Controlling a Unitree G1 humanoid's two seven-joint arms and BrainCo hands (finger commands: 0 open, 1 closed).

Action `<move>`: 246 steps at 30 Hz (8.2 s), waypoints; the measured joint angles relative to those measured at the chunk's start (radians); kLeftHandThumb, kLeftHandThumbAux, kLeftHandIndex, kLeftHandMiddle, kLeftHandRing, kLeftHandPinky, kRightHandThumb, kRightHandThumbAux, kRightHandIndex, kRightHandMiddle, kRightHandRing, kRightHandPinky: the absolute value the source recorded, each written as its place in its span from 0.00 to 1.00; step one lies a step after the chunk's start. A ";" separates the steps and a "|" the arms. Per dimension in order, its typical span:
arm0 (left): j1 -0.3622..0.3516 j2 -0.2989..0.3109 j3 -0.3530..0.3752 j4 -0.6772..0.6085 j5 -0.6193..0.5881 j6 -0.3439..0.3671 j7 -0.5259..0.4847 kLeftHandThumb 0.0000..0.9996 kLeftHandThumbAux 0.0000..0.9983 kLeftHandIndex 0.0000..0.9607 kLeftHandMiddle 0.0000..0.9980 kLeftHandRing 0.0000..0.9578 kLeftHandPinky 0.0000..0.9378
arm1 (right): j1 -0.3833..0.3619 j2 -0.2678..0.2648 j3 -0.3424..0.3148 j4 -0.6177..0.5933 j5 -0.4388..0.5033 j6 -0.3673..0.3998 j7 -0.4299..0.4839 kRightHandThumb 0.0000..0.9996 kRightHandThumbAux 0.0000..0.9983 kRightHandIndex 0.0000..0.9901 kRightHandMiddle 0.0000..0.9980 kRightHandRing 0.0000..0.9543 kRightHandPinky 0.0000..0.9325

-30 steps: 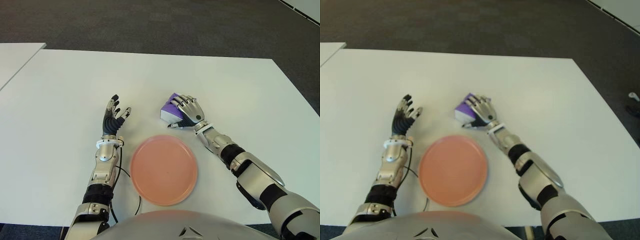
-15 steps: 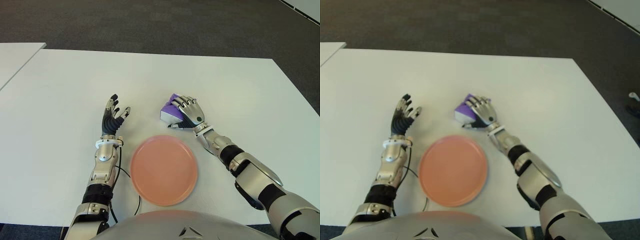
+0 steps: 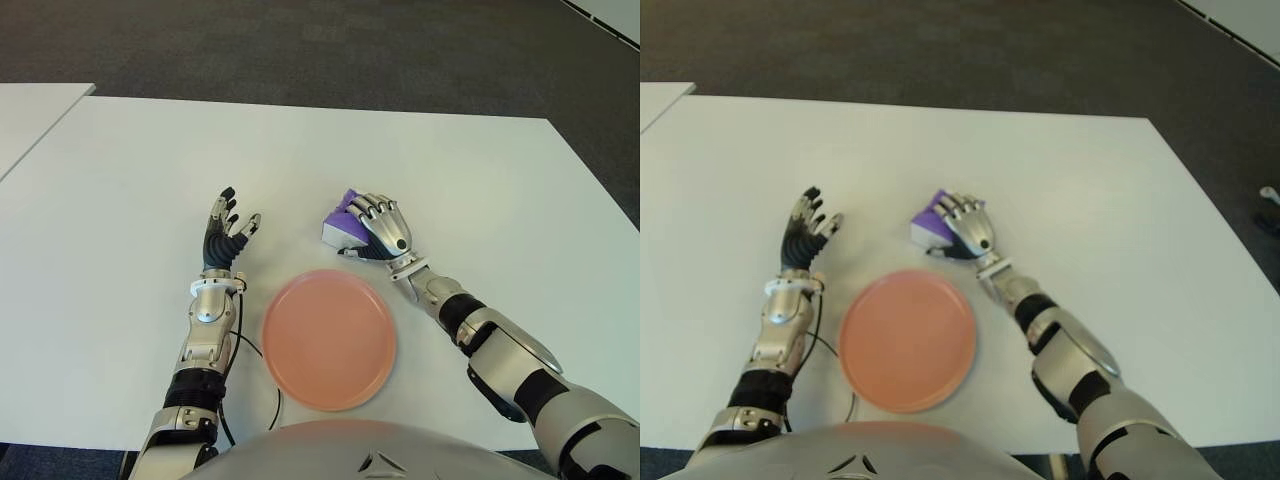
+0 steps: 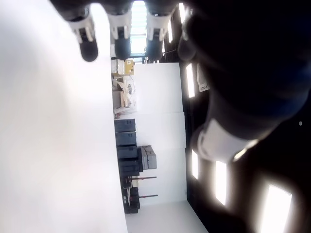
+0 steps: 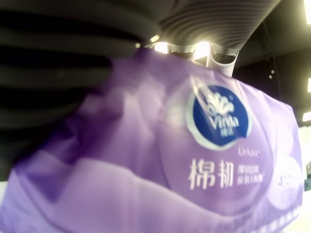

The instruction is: Put the tissue paper into the plate.

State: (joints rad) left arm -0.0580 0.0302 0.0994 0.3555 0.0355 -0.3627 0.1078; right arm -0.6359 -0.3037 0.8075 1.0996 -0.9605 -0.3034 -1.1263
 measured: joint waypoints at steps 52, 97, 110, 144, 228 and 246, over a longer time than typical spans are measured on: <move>-0.011 -0.012 -0.009 0.043 0.003 0.006 0.000 0.13 0.74 0.11 0.07 0.03 0.01 | -0.159 -0.049 -0.121 -0.084 -0.025 -0.054 -0.434 0.86 0.68 0.40 0.53 0.88 0.90; -0.045 -0.013 -0.031 0.050 0.009 0.018 0.003 0.13 0.72 0.08 0.06 0.04 0.03 | 0.334 -0.323 -0.237 -1.199 0.059 -0.347 0.565 0.85 0.68 0.40 0.54 0.86 0.86; -0.043 -0.021 -0.037 0.015 0.014 0.049 0.009 0.12 0.72 0.09 0.06 0.04 0.04 | 0.429 -0.302 -0.297 -1.263 0.123 -0.435 0.764 0.85 0.68 0.40 0.54 0.84 0.86; -0.041 -0.024 -0.039 0.017 0.023 0.052 0.021 0.12 0.73 0.09 0.06 0.04 0.04 | 0.501 -0.241 -0.389 -1.232 0.196 -0.530 0.977 0.85 0.68 0.40 0.54 0.82 0.85; -0.069 -0.045 -0.031 0.034 0.004 0.064 0.032 0.17 0.73 0.08 0.07 0.05 0.05 | 0.584 -0.250 -0.360 -1.284 -0.107 -0.410 1.013 0.00 0.53 0.00 0.00 0.00 0.00; -0.076 -0.014 -0.039 0.093 0.032 0.001 0.031 0.14 0.68 0.08 0.04 0.01 0.00 | 0.393 -0.252 -0.554 -1.315 0.228 -0.355 1.122 0.04 0.51 0.00 0.00 0.00 0.00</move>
State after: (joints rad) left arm -0.1339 0.0166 0.0602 0.4481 0.0672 -0.3615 0.1389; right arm -0.2434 -0.5556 0.2535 -0.2152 -0.7328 -0.6587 -0.0041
